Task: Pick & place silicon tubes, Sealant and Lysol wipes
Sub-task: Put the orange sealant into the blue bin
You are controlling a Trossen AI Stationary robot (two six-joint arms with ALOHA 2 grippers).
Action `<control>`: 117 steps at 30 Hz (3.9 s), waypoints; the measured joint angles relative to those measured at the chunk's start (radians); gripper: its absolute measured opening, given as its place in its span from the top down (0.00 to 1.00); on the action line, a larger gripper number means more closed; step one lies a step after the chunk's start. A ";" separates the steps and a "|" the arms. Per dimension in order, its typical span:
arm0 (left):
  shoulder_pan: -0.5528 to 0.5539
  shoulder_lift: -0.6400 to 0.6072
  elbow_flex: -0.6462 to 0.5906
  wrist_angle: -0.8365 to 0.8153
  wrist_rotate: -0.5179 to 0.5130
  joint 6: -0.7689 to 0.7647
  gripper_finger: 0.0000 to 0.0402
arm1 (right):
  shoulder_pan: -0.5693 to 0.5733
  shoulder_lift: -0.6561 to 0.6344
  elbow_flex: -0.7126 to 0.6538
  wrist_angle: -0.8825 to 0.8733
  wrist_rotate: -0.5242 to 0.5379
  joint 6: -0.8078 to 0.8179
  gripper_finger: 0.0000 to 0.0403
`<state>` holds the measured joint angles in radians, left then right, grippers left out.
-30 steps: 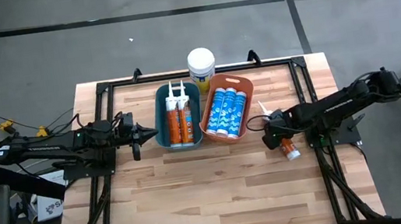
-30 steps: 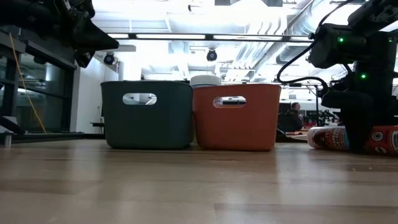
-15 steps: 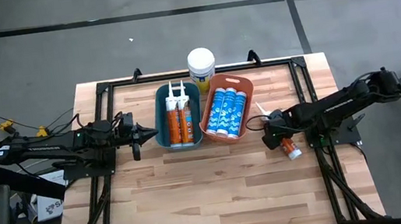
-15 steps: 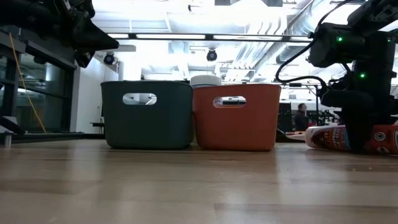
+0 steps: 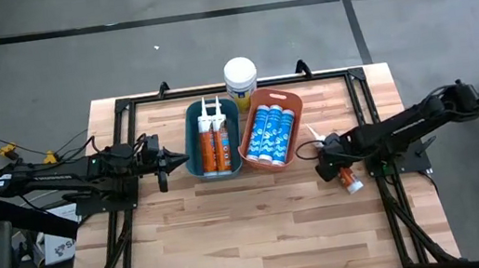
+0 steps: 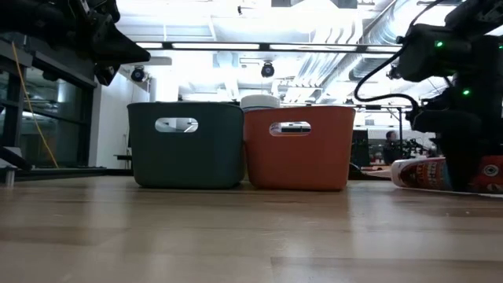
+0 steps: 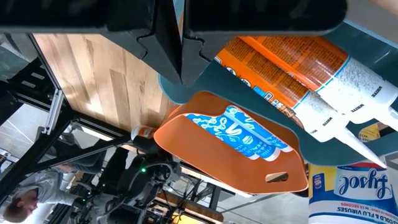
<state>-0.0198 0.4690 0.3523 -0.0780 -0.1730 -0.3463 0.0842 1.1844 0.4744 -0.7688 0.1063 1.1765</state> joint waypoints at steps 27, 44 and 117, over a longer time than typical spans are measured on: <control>0.000 0.000 0.000 0.000 0.000 0.000 1.00 | 0.468 -0.192 0.000 -0.087 0.311 0.343 0.50; 0.000 0.000 0.000 0.000 0.000 0.000 1.00 | 0.632 -0.191 0.001 0.286 0.948 -0.094 0.50; 0.000 0.000 0.000 0.037 -0.120 0.036 0.94 | 0.616 -0.182 0.001 1.351 0.880 -1.309 0.51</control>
<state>-0.0198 0.4694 0.3519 -0.0410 -0.2930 -0.3105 0.7002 1.0019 0.4755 0.5820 0.9867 -0.1322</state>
